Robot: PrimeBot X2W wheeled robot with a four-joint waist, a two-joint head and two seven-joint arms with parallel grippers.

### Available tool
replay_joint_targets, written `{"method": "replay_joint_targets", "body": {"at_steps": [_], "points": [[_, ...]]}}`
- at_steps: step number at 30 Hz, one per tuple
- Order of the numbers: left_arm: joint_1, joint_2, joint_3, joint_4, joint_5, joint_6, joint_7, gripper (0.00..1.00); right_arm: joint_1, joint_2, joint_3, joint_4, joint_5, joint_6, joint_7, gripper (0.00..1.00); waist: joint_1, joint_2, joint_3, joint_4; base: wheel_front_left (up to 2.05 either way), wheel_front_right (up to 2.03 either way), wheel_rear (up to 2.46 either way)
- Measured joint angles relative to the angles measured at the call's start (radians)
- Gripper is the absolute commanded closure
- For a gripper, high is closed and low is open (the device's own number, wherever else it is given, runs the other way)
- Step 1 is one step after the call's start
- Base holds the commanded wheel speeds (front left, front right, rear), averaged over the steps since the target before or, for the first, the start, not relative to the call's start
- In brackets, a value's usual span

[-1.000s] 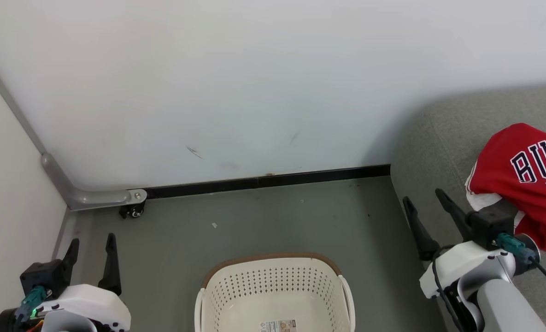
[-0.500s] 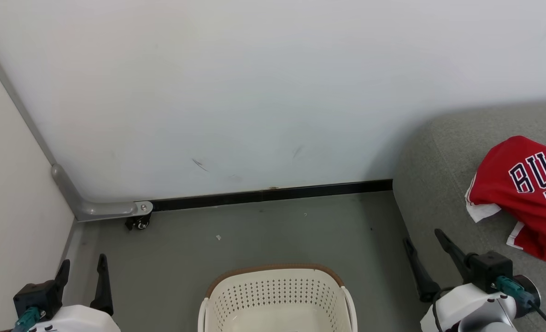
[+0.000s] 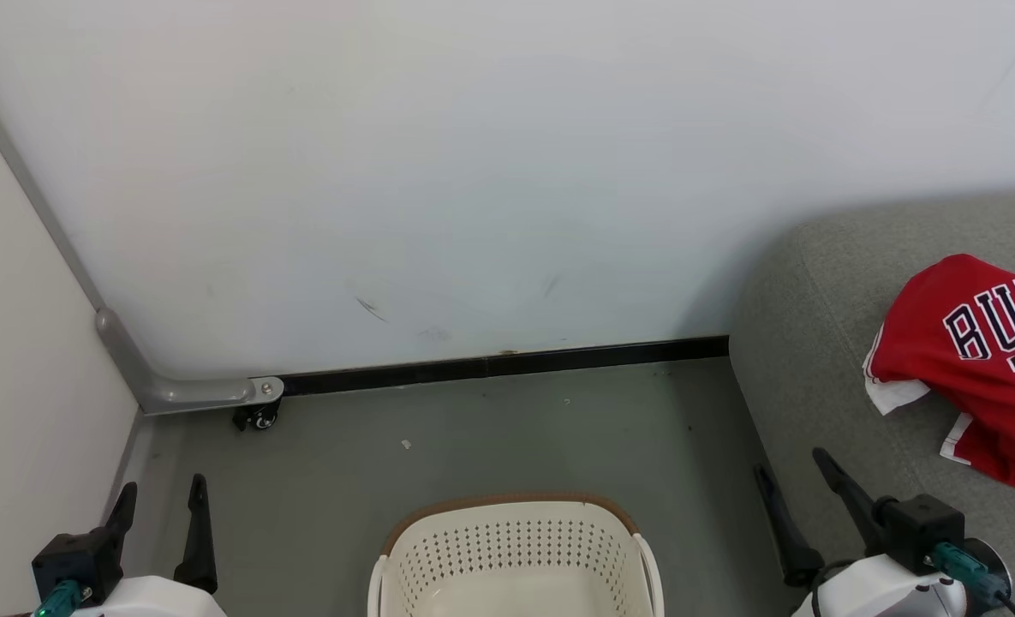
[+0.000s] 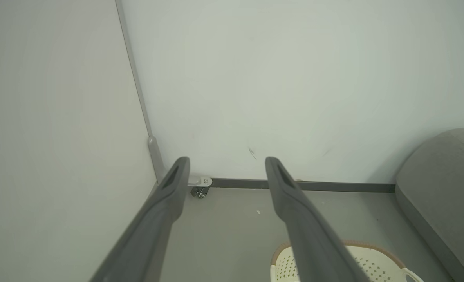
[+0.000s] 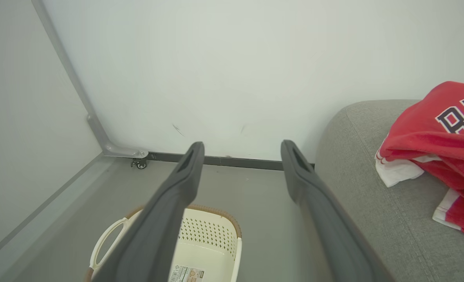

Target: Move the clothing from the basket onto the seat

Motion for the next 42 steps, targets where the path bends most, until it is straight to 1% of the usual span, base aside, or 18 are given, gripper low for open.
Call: {"method": "replay_joint_targets", "body": {"at_steps": [11,22,29,30,36,42], "points": [[0.005,0.000,-0.010,-0.021,0.009,0.003,0.000,0.00,0.022,0.000,0.015,-0.031,0.036,0.000,0.000,0.00,0.0000,0.0000,0.000,0.005,0.00,0.00,0.00],[0.026,0.001,-0.009,-0.036,0.017,0.015,0.000,0.00,0.044,0.001,0.010,-0.052,0.044,0.000,0.000,0.00,0.0000,0.0000,-0.002,0.009,0.00,0.00,0.00],[0.026,0.004,-0.010,-0.045,0.019,0.015,0.000,0.00,0.059,0.001,0.010,-0.060,0.044,0.000,0.000,0.00,0.0000,0.0000,-0.002,0.011,0.00,0.00,0.00],[0.026,0.005,-0.012,-0.047,0.019,0.015,0.000,1.00,0.059,0.001,0.010,-0.061,0.044,0.000,0.000,1.00,0.0000,0.0000,-0.001,0.012,0.00,0.00,0.00],[0.064,-0.053,-0.032,-0.009,0.010,0.014,0.002,1.00,0.094,0.012,0.017,-0.014,0.048,0.000,0.003,1.00,0.0000,0.0000,-0.001,0.012,0.00,0.00,0.00],[0.065,-0.061,-0.005,-0.010,-0.044,-0.008,0.019,1.00,0.098,0.011,0.026,-0.020,0.106,0.000,0.003,1.00,0.0000,0.0000,0.001,0.012,0.00,0.00,0.00]]}}
